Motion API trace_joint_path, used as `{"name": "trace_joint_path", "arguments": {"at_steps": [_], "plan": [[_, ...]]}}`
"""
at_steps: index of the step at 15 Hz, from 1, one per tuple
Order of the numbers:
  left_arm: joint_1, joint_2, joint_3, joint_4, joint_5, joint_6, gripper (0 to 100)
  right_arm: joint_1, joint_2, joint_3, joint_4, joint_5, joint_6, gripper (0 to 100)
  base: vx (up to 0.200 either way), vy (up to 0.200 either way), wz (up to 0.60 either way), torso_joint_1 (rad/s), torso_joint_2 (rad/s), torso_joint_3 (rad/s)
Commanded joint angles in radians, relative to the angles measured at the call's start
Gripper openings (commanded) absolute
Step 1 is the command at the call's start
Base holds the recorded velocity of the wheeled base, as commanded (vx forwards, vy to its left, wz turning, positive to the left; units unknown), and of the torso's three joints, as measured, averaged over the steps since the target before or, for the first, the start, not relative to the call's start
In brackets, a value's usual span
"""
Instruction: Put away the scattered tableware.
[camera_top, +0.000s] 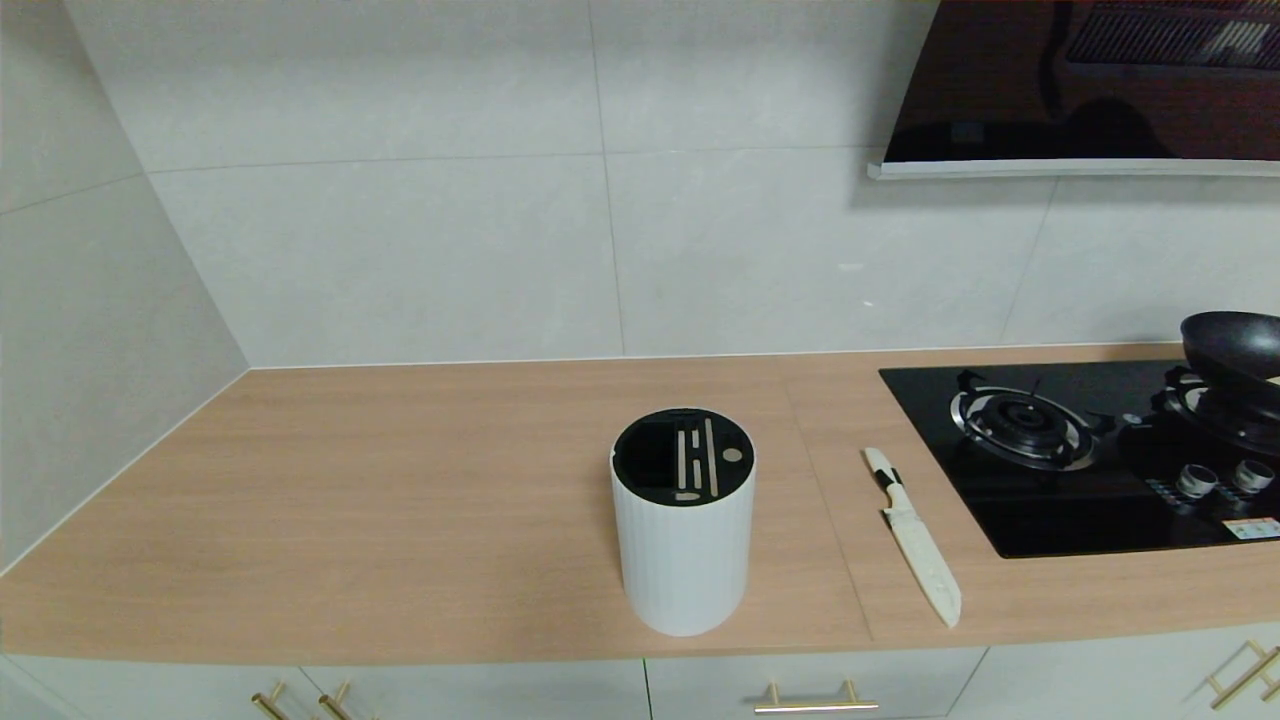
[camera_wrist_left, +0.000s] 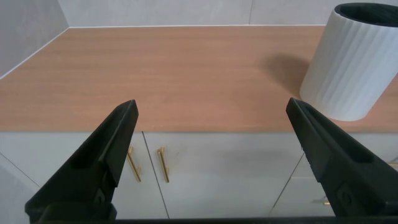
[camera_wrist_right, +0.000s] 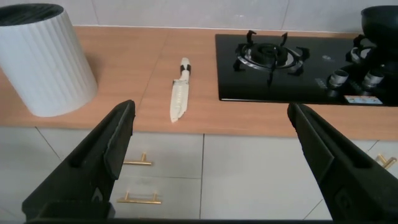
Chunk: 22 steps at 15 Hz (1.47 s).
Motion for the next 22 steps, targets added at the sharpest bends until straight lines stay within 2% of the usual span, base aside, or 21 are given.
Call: {"name": "trace_joint_path", "arguments": {"at_steps": [1,3,4,9,12,19,22], "plan": [[0.0,0.0,0.0,0.0,0.001,-0.001,100,0.023,0.078,-0.136,0.021,0.023,0.009,100,0.0,0.0,0.0,0.0,0.0,0.0],[0.0,0.0,0.0,0.0,0.001,-0.001,100,0.053,0.19,-0.179,0.031,0.074,0.009,100,0.0,0.0,0.0,0.0,0.0,0.0],[0.0,0.0,0.0,0.0,0.001,-0.001,100,0.075,0.336,-0.196,0.025,0.11,0.008,100,0.0,0.0,0.0,0.0,0.0,0.0],[0.0,0.0,0.0,0.0,0.001,-0.001,100,0.079,0.679,-0.299,0.001,0.117,0.003,100,0.0,0.0,0.0,0.0,0.0,0.0],[0.0,0.0,0.0,0.0,0.001,-0.001,100,0.079,0.915,-0.346,-0.126,0.117,0.002,100,0.0,0.0,0.0,0.0,0.0,0.0],[0.0,0.0,0.0,0.0,0.001,-0.001,100,0.087,1.495,-0.435,-0.548,0.104,0.015,100,0.0,0.0,0.0,0.0,0.0,0.0],[0.0,0.0,0.0,0.0,0.001,-0.001,100,0.133,1.678,-0.495,-0.663,0.031,0.011,100,0.0,0.0,0.0,0.0,0.0,0.0]]}}
